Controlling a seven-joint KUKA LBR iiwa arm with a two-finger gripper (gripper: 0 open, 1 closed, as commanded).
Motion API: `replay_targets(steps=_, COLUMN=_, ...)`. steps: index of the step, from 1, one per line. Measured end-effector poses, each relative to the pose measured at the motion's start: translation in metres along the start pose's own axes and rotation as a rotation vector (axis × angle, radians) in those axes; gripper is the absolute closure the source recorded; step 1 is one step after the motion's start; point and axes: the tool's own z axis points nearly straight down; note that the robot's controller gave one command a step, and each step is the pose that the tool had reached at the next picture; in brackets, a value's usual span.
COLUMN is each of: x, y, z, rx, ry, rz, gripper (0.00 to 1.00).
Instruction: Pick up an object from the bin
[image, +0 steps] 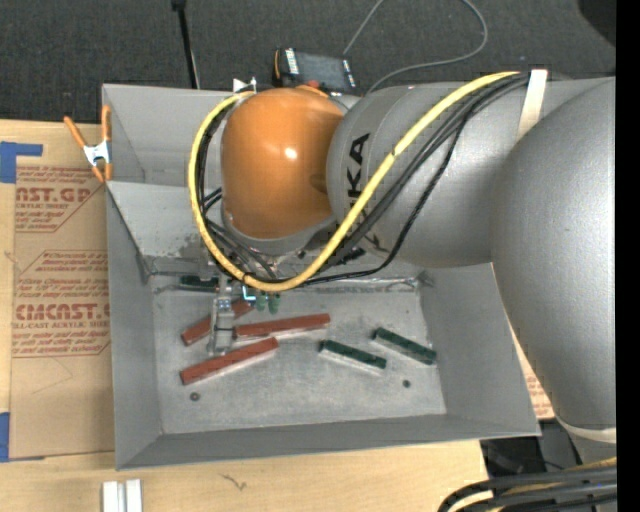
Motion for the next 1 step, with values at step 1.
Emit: replay_targets(steps=1, x=-0.0114, y=-0.0324, z=0.1421, rx=0.001, ry=0.002, rz=-0.048, gripper=0.0)
